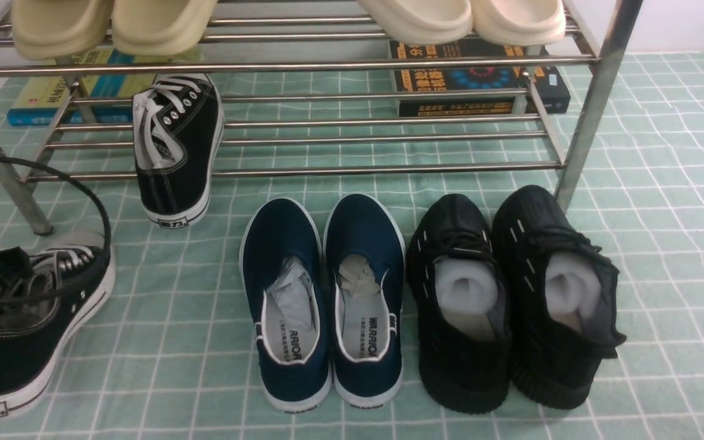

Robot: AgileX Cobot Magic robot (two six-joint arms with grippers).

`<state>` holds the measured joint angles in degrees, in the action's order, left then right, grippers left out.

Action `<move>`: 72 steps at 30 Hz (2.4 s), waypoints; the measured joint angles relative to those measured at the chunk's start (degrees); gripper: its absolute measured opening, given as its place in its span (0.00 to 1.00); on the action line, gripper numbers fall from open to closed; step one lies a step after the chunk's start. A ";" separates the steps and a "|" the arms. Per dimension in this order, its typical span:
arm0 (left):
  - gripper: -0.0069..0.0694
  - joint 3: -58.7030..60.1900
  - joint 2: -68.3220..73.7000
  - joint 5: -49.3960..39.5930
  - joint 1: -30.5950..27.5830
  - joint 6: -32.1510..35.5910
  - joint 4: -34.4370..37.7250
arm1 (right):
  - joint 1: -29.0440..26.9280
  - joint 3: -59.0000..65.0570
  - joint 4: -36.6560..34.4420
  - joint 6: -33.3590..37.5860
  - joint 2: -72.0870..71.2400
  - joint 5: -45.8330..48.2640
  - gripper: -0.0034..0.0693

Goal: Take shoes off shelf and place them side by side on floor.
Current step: 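Set the held shoe down on the floor in front of the rack with the left gripper, then grasp the leftmost shoe on the bottom shelf of the shoe rack with the left gripper, then set the held shoe down on the floor in front of the rack with the left gripper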

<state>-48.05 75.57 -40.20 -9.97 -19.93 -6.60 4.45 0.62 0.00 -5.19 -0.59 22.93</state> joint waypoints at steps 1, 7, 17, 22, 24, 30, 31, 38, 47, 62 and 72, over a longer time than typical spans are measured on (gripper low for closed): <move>0.28 0.00 0.13 0.31 0.00 0.00 0.00 | 0.00 0.00 0.00 0.00 0.00 0.00 0.38; 0.46 0.00 -0.48 0.07 0.00 0.00 -0.05 | 0.00 0.00 0.00 0.00 0.00 0.00 0.38; 0.39 -10.11 -3.51 -10.17 0.00 0.39 3.38 | 0.00 0.00 0.00 0.00 0.00 0.00 0.38; 0.17 -15.84 -3.51 -14.92 0.00 4.10 10.27 | 0.00 0.00 0.00 0.00 0.00 0.00 0.38; 0.11 -17.91 -2.92 -17.46 0.00 7.61 14.83 | 0.00 0.00 0.00 0.00 0.00 0.00 0.38; 0.15 -23.95 3.98 -22.22 0.63 13.35 23.52 | 0.00 0.00 0.00 0.00 0.00 0.00 0.38; 0.18 -24.51 4.82 -22.09 0.93 13.36 23.52 | 0.00 0.00 0.00 0.00 0.00 0.00 0.38; 0.53 -31.42 13.15 -20.22 8.81 13.53 21.38 | 0.00 0.00 0.00 0.00 0.00 0.00 0.38; 0.74 -35.95 20.89 -8.17 12.07 -1.46 11.35 | 0.00 0.00 0.00 0.00 0.00 0.00 0.38; 0.59 -35.95 31.97 2.55 12.07 -4.06 7.98 | 0.00 0.00 0.00 0.00 0.00 0.00 0.38; 0.12 -36.19 30.60 -0.88 12.07 -3.88 9.61 | 0.00 0.00 0.00 0.00 0.00 0.00 0.38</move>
<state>-84.24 106.18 -41.08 2.10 -23.81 3.02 4.45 0.62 0.00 -5.19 -0.59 22.93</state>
